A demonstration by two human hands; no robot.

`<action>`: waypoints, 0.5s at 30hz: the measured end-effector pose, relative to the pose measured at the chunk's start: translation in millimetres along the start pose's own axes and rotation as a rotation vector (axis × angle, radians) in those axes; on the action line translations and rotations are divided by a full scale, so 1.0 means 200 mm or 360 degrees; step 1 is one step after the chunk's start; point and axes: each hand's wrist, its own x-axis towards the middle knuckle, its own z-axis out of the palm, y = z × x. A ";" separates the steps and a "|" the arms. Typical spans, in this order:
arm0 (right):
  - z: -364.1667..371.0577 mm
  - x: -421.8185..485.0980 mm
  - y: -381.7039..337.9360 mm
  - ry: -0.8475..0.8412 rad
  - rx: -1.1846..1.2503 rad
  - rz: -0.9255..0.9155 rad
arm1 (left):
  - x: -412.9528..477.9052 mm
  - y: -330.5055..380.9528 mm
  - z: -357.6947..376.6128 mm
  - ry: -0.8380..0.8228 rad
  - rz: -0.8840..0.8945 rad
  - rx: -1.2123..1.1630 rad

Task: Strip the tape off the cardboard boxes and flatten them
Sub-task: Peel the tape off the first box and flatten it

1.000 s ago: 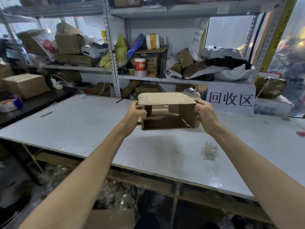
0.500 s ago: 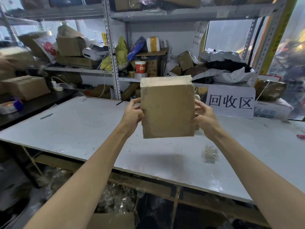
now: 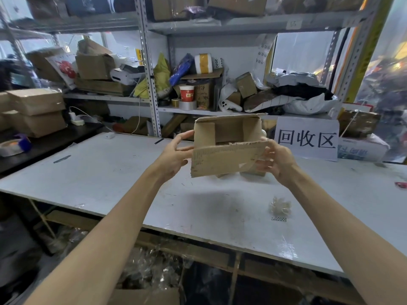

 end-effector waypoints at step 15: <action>0.14 0.00 -0.01 0.0419 -0.0868 -0.0233 | 0.05 -0.04 0.20 0.0618 0.0198 0.0691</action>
